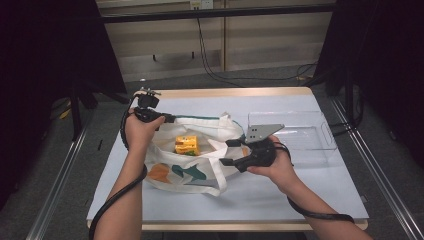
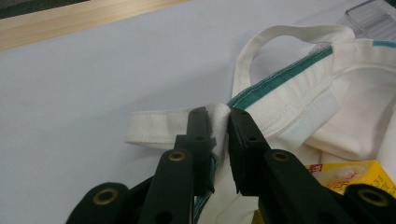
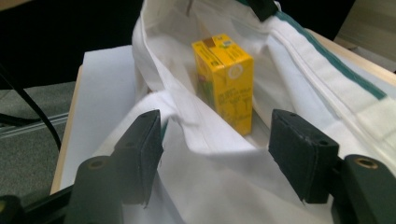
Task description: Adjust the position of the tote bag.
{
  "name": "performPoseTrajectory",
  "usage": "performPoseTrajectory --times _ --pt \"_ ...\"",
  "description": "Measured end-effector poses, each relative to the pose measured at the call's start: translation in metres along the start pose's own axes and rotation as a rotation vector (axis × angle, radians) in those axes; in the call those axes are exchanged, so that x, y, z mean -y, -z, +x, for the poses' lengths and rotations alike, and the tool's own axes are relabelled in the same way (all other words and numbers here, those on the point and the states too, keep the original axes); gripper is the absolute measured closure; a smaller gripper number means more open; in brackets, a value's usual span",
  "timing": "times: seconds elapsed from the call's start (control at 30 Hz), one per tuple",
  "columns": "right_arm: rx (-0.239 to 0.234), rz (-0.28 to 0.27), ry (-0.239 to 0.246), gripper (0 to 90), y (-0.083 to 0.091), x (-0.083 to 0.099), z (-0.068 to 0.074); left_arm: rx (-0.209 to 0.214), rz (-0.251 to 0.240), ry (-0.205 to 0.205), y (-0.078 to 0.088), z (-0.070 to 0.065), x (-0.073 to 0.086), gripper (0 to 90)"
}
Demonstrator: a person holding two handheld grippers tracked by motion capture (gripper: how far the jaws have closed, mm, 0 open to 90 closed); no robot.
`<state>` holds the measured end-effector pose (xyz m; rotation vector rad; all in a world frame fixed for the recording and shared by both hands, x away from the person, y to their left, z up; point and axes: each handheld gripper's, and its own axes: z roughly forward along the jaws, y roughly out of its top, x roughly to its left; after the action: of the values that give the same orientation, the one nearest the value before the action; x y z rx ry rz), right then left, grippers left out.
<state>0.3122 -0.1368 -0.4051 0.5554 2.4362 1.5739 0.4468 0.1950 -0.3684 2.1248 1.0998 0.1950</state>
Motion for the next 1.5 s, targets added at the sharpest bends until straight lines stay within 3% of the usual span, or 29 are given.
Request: performPoseTrajectory --times 0.17,0.37,0.43,0.53,0.63,0.7,0.73,0.8,0.87,0.97,1.0,1.1,1.17,1.23,1.5 --pt "-0.024 0.022 0.026 32.4 -0.010 -0.003 0.003 -0.003 0.002 -0.003 0.000 0.000 0.000 79.5" --pt "-0.061 0.059 0.012 35.5 -0.018 0.005 0.002 -0.004 0.007 -0.006 0.000 0.001 0.000 79.5" --pt "-0.060 0.072 0.022 38.2 -0.020 0.006 0.002 -0.006 -0.011 0.015 -0.002 -0.001 0.000 79.5" --pt "-0.077 0.097 0.034 49.0 -0.022 0.009 0.003 -0.006 0.006 0.002 -0.001 0.001 -0.001 79.5" --pt "-0.117 0.127 0.045 70.7 -0.025 0.013 0.002 -0.007 0.007 0.007 -0.001 0.001 -0.001 79.5" --pt "-0.133 0.131 0.022 80.2 -0.026 0.016 0.002 -0.009 0.008 0.005 -0.001 0.002 -0.001 79.5" --pt "-0.145 0.139 0.022 89.6 -0.026 0.017 0.001 -0.010 0.006 0.006 -0.001 0.002 -0.001 79.6" --pt "-0.178 0.136 -0.006 90.0 -0.025 0.019 0.000 -0.009 0.000 0.012 -0.001 0.002 -0.001 79.6" --pt "-0.186 0.173 0.022 90.0 -0.027 0.022 0.003 -0.015 0.003 0.006 -0.001 0.003 -0.002 79.6" --pt "-0.192 0.180 0.022 90.0 -0.029 0.027 0.006 -0.015 0.002 0.010 -0.002 0.001 -0.003 79.6" --pt "-0.179 0.173 0.018 90.0 -0.029 0.029 0.006 -0.017 -0.011 0.024 -0.003 0.000 -0.003 79.6" --pt "-0.173 0.136 0.002 89.9 -0.026 0.030 0.005 -0.010 0.005 0.001 -0.001 0.002 -0.002 79.6" --pt "-0.175 0.119 0.004 89.3 -0.023 0.029 0.005 -0.010 -0.013 0.024 -0.002 0.000 -0.002 79.6" --pt "-0.165 0.099 -0.008 86.9 -0.019 0.027 0.005 -0.009 0.007 -0.003 -0.001 0.001 -0.002 79.6" --pt "-0.089 0.048 0.000 64.2 -0.002 0.020 0.008 -0.008 0.005 -0.002 0.000 0.000 -0.002 79.5"
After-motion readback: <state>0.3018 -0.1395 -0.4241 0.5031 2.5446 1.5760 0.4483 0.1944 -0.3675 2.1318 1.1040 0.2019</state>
